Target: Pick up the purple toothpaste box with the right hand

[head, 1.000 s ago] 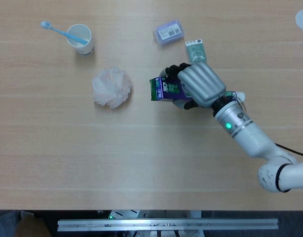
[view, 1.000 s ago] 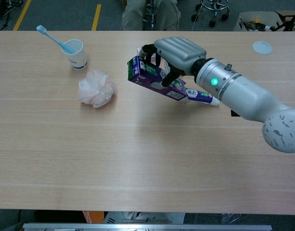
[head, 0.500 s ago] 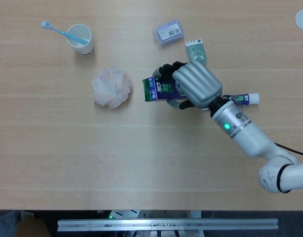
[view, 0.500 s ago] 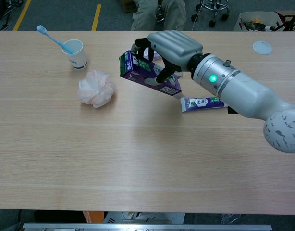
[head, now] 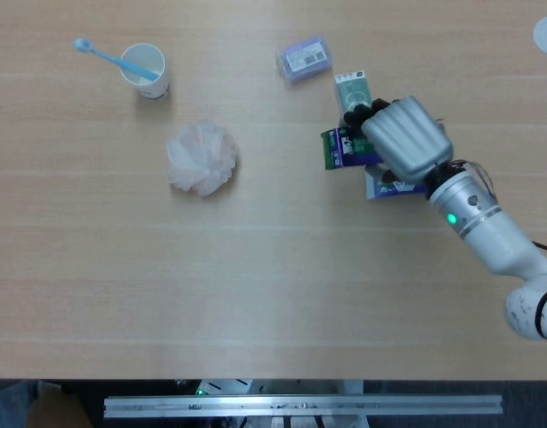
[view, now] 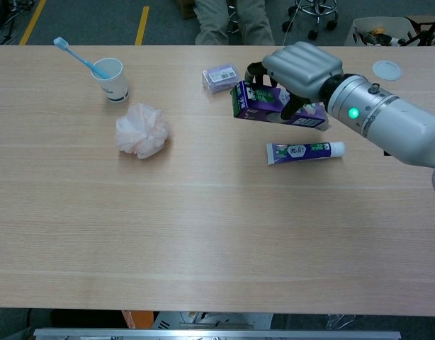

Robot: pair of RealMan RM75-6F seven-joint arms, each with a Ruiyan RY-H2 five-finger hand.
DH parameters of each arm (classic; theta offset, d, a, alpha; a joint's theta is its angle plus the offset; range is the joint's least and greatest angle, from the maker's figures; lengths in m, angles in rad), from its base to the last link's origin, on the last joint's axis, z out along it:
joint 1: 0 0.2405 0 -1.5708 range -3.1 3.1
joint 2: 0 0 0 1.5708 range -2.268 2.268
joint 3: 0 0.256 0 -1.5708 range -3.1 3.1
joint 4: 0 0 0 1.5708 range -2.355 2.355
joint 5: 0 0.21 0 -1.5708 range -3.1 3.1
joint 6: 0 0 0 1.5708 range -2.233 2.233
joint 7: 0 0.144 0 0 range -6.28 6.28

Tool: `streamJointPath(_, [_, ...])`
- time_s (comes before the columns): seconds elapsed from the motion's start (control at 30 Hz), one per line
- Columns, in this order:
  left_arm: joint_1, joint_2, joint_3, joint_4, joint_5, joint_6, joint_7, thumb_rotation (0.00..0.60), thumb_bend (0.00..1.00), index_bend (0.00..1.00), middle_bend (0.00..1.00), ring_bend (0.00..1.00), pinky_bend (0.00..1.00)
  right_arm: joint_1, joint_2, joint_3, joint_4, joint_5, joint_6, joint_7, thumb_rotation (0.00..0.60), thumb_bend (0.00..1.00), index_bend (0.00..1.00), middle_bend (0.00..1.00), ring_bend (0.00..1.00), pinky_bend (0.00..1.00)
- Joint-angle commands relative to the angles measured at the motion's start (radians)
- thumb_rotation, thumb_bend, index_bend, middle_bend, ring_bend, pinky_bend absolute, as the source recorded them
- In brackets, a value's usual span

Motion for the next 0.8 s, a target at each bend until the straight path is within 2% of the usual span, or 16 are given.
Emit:
streamJointPath(0.03, [0.001,-0.001,0.000,0.002,-0.001,0.001,-0.002,0.600,0.33,0.23,0.22,0.18,0.18,0.015,-0.019,-0.012,0.049,0.025,-0.025,-0.036,0.600,0.25,0.45,0.41,0.41,0.58])
streamJointPath(0.27, [0.007,0.000,0.001,0.008,-0.007,0.003,-0.010,0.600,0.33,0.23,0.22,0.18,0.18,0.040,-0.075,-0.017,0.120,0.068,-0.074,-0.057,0.600,0.24,0.43,0.39,0.35,0.47])
streamJointPath(0.33, [0.010,0.001,0.001,0.008,-0.007,0.006,-0.013,0.600,0.33,0.23,0.22,0.18,0.18,0.047,-0.077,-0.022,0.116,0.084,-0.083,-0.071,0.600,0.23,0.38,0.36,0.30,0.42])
streamJointPath(0.47, [0.013,0.003,0.002,0.009,-0.007,0.010,-0.016,0.600,0.33,0.23,0.22,0.18,0.18,0.049,-0.063,-0.028,0.084,0.121,-0.076,-0.103,0.600,0.23,0.20,0.26,0.20,0.32])
streamJointPath(0.57, [0.014,0.003,0.002,0.011,-0.004,0.012,-0.019,0.600,0.33,0.23,0.22,0.18,0.18,0.034,-0.036,-0.030,0.040,0.123,-0.042,-0.102,0.600,0.23,0.13,0.22,0.17,0.29])
streamJointPath(0.7, [0.012,0.000,0.000,0.014,0.000,0.012,-0.023,0.600,0.33,0.23,0.22,0.18,0.18,-0.019,0.022,-0.042,-0.037,0.076,0.041,-0.068,0.600,0.23,0.12,0.21,0.16,0.29])
streamJointPath(0.8, [0.009,0.001,0.000,0.018,0.003,0.012,-0.027,0.600,0.33,0.23,0.22,0.18,0.18,-0.090,0.093,-0.071,-0.103,0.011,0.140,-0.036,0.600,0.23,0.12,0.21,0.16,0.29])
